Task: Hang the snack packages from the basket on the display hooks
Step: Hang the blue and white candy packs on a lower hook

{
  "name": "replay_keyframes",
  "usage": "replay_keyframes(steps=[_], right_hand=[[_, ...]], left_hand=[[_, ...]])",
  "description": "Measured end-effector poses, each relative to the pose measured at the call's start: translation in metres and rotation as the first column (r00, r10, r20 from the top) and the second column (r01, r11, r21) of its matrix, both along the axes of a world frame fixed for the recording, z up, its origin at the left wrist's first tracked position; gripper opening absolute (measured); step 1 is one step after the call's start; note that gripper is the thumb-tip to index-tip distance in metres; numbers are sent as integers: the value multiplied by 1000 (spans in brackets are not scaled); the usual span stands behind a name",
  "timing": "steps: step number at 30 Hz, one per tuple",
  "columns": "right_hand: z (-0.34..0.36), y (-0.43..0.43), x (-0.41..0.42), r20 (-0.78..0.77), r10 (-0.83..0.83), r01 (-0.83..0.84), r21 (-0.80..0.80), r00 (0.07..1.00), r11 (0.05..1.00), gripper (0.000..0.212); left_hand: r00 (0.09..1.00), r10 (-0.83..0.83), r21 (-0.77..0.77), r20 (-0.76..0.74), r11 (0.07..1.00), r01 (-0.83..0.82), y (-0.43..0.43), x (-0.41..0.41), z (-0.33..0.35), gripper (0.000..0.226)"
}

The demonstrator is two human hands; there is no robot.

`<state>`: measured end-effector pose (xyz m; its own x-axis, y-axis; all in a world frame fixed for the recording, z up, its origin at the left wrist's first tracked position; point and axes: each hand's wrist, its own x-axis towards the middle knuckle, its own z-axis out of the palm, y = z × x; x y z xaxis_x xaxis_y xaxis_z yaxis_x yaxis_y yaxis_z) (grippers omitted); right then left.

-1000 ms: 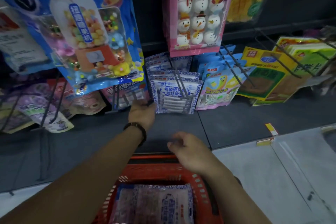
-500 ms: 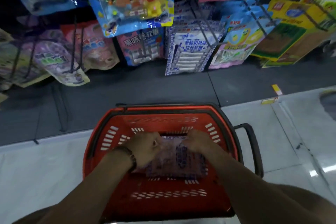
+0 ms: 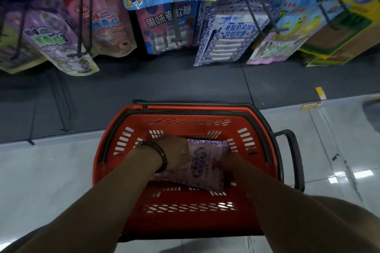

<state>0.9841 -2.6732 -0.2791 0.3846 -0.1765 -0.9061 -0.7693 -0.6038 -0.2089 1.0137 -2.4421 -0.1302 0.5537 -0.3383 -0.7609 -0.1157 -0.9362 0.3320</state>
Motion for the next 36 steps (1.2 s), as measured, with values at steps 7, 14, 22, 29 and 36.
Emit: replay_keyframes(steps=[7, 14, 22, 29, 36], right_hand=[[39, 33, 15, 120, 268, -279, 79, 956, 957, 43], [154, 22, 60, 413, 646, -730, 72, 642, 680, 13], [218, -7, 78, 663, 280, -549, 237, 695, 801, 22], [211, -22, 85, 404, -127, -172, 625, 906, 761, 30], [207, -12, 95, 508, -217, -158, 596, 833, 787, 16]], left_hand=[[997, 78, -4, 4, 997, -78, 6, 0, -5, 50], [941, 259, -190, 220, 957, -219, 25, -5, 2, 86], [759, 650, -637, 43, 603, -481, 35, -7, 38, 40], [508, 847, -727, -159, 247, -640, 17, -6, 38, 31], [315, 948, -708, 32, 245, -663, -4, 3, 33, 52]])
